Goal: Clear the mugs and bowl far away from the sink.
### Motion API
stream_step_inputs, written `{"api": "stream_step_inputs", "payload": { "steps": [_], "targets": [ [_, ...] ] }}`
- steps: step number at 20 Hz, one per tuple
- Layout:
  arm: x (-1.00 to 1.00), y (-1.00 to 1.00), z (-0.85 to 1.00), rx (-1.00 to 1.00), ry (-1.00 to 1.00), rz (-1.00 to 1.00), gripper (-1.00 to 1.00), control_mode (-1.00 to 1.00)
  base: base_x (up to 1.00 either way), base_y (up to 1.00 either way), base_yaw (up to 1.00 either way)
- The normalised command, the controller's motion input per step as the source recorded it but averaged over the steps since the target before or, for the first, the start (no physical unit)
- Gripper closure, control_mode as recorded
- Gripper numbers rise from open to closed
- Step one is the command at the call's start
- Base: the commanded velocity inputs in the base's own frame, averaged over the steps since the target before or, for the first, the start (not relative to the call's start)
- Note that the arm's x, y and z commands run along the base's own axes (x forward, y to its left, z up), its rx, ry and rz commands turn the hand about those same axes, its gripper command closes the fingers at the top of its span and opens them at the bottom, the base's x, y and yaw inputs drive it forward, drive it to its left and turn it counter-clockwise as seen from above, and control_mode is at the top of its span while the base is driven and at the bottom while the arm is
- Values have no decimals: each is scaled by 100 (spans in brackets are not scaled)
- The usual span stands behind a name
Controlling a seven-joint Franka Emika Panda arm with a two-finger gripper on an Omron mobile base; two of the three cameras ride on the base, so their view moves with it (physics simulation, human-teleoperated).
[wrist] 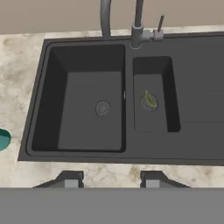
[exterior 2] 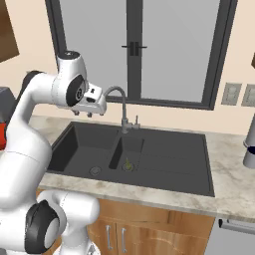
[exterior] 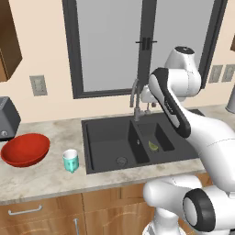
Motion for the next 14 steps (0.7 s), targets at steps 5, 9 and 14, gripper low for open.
{"api": "stream_step_inputs", "payload": {
  "steps": [5, 9, 14],
  "targets": [
    [-19, 3, 0, -1, -3, 1, -100, -100, 0, 0, 0],
    [-58, 53, -13, -13, -6, 9, -100, -100, 0, 0, 0],
    [-82, 79, -38, -8, -10, 10, -100, -100, 0, 0, 0]
  ]
}}
